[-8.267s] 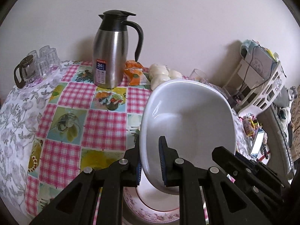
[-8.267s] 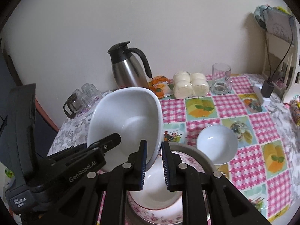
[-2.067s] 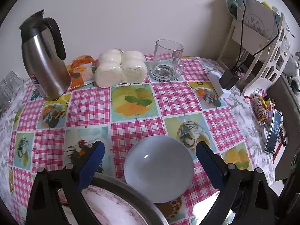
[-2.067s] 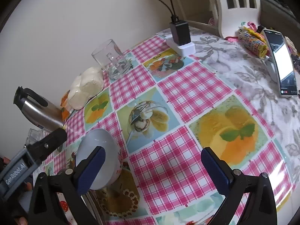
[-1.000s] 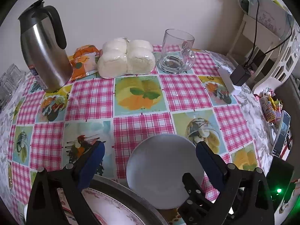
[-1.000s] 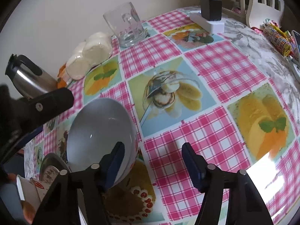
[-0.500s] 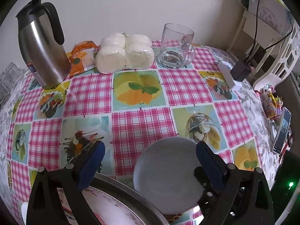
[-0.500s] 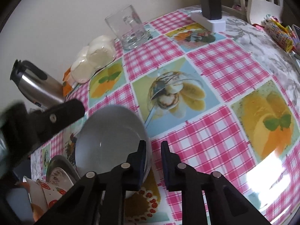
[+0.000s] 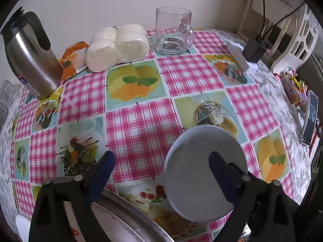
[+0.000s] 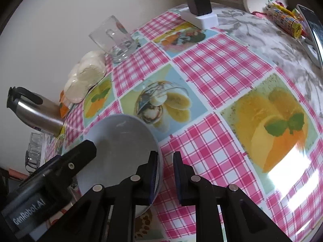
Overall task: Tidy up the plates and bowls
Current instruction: 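Grasp the plain white bowl rim with the right tool while the left tool grasps it too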
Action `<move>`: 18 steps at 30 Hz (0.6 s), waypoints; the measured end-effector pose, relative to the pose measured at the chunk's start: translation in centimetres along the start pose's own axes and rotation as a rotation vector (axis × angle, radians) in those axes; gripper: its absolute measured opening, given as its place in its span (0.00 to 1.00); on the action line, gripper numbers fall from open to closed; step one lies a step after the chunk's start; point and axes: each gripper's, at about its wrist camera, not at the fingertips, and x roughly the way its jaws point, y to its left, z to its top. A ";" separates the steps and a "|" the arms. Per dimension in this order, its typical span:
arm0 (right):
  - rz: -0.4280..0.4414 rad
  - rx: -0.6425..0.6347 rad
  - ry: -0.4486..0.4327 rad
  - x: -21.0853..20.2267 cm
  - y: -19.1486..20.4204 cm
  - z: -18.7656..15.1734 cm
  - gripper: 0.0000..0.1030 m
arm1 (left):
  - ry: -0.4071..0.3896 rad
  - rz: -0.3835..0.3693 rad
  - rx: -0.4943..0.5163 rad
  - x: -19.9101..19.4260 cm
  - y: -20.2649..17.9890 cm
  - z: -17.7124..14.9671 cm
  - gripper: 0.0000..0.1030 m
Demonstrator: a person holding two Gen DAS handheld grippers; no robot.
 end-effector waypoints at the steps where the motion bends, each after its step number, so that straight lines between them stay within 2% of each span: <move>1: -0.005 0.000 -0.001 0.0 -0.1 0.0 0.17 | 0.006 0.005 0.003 0.2 0.0 -0.1 0.80; 3: -0.010 0.005 0.003 0.1 -0.3 0.0 0.17 | 0.019 0.011 0.007 0.6 -0.2 -0.2 0.77; 6: -0.006 0.009 0.006 0.0 -0.5 0.0 0.17 | 0.031 0.023 0.016 1.0 -0.3 -0.4 0.63; 8: -0.003 0.007 0.006 0.1 -0.5 0.0 0.17 | 0.037 0.023 0.019 1.3 -0.4 -0.6 0.48; 10: -0.003 0.008 0.007 0.2 -0.4 -0.1 0.17 | 0.048 0.011 0.017 1.7 -0.4 -0.7 0.36; 14: -0.001 0.004 0.008 0.4 -0.4 -0.1 0.17 | 0.066 -0.002 0.016 2.3 -0.4 -0.9 0.26; 18: 0.001 -0.009 0.008 0.4 0.0 -0.2 0.17 | 0.072 -0.001 0.024 2.5 -0.5 -1.0 0.22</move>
